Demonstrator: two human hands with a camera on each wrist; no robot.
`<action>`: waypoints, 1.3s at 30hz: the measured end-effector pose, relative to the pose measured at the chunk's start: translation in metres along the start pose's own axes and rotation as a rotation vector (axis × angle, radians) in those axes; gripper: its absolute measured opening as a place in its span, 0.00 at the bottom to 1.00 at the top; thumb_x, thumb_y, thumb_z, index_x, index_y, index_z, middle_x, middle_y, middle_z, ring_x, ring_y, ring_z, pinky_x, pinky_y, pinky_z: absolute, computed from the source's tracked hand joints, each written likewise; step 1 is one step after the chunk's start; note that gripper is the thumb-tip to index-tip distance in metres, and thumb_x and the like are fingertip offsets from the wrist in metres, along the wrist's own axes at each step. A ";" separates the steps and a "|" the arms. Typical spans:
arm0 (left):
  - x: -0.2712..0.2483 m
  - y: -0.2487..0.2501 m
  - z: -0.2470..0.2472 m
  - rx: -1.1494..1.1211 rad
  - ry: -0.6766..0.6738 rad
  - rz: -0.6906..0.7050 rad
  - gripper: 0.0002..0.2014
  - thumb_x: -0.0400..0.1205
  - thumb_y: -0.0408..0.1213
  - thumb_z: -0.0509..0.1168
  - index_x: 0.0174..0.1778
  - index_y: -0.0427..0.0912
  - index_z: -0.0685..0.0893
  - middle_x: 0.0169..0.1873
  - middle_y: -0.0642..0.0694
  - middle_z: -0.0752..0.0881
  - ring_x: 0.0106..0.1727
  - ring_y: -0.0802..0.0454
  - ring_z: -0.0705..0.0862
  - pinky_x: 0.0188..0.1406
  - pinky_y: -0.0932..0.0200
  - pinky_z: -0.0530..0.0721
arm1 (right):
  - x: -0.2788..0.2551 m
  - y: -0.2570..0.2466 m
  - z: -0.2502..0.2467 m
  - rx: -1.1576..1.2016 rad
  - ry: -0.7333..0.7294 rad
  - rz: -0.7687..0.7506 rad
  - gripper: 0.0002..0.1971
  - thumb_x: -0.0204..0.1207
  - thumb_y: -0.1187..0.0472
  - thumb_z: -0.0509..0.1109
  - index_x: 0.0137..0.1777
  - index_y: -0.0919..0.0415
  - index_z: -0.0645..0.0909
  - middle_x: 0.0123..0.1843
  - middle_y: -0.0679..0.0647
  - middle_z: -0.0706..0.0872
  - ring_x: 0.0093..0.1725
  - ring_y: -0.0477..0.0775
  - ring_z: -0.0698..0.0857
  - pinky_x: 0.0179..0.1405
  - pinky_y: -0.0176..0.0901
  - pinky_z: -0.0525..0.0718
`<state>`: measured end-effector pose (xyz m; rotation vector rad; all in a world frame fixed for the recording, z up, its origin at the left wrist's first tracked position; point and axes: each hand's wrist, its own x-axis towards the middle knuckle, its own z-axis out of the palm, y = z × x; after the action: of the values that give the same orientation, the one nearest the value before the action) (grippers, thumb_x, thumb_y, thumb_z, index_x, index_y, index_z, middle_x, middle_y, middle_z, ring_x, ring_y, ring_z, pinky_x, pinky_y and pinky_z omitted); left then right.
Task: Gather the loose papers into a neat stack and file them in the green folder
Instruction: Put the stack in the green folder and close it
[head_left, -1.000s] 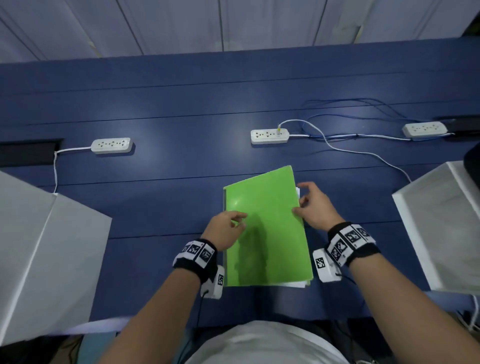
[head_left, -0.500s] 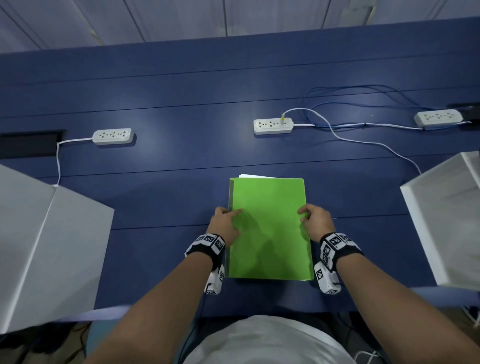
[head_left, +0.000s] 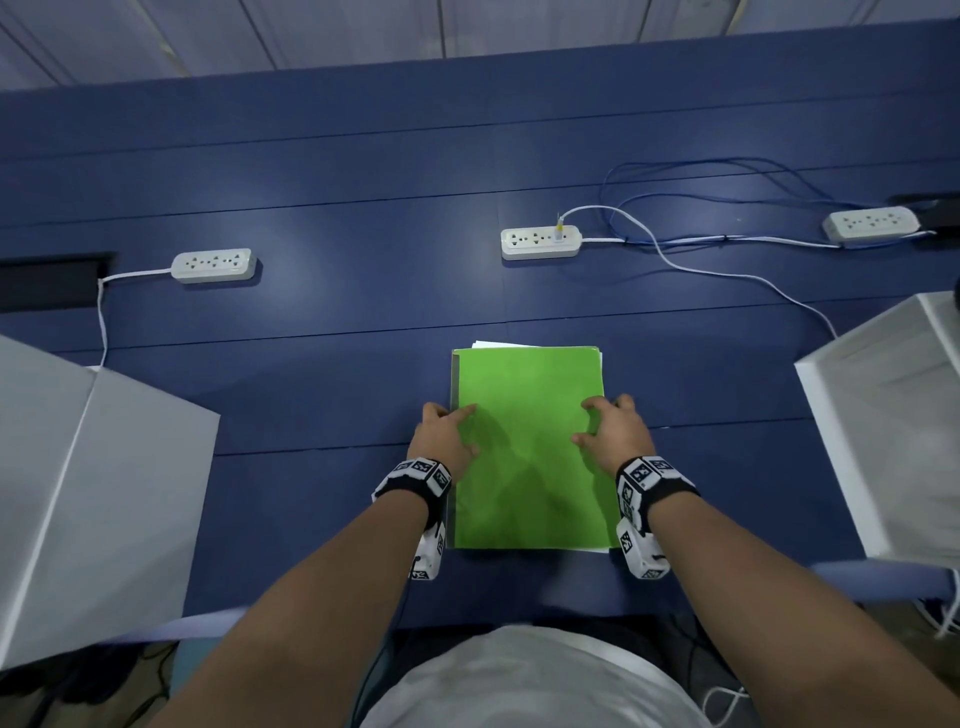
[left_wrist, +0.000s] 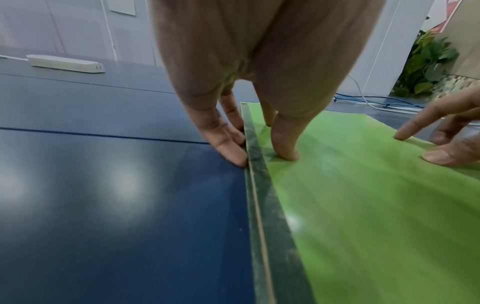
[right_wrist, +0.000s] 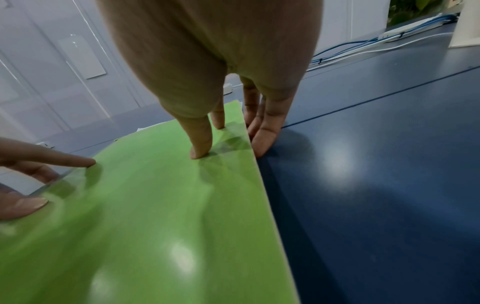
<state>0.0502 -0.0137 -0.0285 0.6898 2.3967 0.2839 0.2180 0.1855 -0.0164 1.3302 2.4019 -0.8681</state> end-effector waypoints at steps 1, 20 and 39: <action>0.000 0.001 0.000 0.004 0.005 -0.004 0.36 0.79 0.44 0.76 0.82 0.62 0.70 0.73 0.43 0.67 0.64 0.44 0.82 0.66 0.50 0.86 | 0.000 0.001 0.001 -0.001 0.009 -0.003 0.30 0.73 0.52 0.80 0.75 0.51 0.77 0.73 0.60 0.71 0.69 0.65 0.80 0.70 0.61 0.82; -0.003 0.017 -0.010 -0.411 -0.032 -0.278 0.23 0.82 0.36 0.70 0.73 0.37 0.77 0.67 0.40 0.83 0.65 0.39 0.84 0.57 0.58 0.80 | 0.001 0.009 -0.002 0.187 0.051 0.001 0.30 0.70 0.54 0.82 0.72 0.51 0.79 0.69 0.58 0.76 0.71 0.63 0.75 0.74 0.61 0.77; 0.061 0.018 -0.117 -0.595 0.204 -0.085 0.25 0.87 0.34 0.64 0.82 0.39 0.69 0.73 0.42 0.81 0.72 0.38 0.81 0.71 0.45 0.80 | 0.069 -0.096 -0.077 0.465 0.230 -0.181 0.27 0.70 0.70 0.79 0.69 0.55 0.81 0.60 0.58 0.86 0.56 0.54 0.83 0.57 0.36 0.76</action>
<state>-0.0556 0.0303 0.0389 0.2901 2.3344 1.0186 0.1043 0.2413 0.0459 1.4474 2.6294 -1.4689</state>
